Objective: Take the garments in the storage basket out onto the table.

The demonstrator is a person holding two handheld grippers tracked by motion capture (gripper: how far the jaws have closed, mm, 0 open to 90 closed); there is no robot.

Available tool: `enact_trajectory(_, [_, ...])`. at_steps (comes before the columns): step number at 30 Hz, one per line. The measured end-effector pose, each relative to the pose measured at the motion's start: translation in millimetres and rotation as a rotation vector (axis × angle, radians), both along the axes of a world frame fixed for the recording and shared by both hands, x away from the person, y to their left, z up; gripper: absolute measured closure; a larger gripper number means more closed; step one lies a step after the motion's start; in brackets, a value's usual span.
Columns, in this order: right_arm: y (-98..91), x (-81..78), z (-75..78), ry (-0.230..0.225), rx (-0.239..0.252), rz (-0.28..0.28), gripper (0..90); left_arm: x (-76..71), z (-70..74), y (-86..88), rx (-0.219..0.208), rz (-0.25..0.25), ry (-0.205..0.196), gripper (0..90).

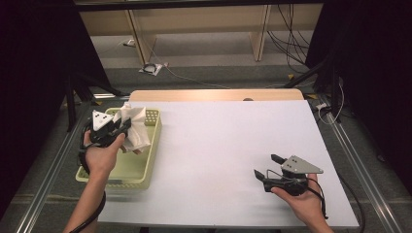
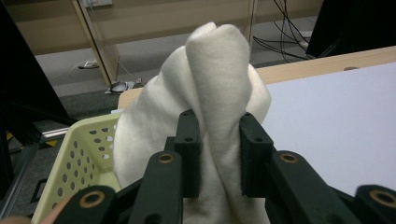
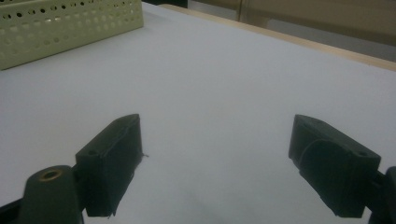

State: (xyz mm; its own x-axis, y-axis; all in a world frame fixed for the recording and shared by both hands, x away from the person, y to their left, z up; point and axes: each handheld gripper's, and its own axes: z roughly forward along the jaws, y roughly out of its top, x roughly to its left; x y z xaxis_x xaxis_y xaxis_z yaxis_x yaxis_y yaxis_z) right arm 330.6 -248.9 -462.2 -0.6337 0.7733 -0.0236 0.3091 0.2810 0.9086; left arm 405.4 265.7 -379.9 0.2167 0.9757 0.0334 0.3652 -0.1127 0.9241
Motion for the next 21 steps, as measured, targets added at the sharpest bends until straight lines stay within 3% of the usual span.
enact_trajectory(21, [0.0, 0.1, -0.1, 0.002, 0.001, -0.001, 18.4, -4.8, 6.3, -7.9, 0.007, -0.025, -0.019, 73.0])
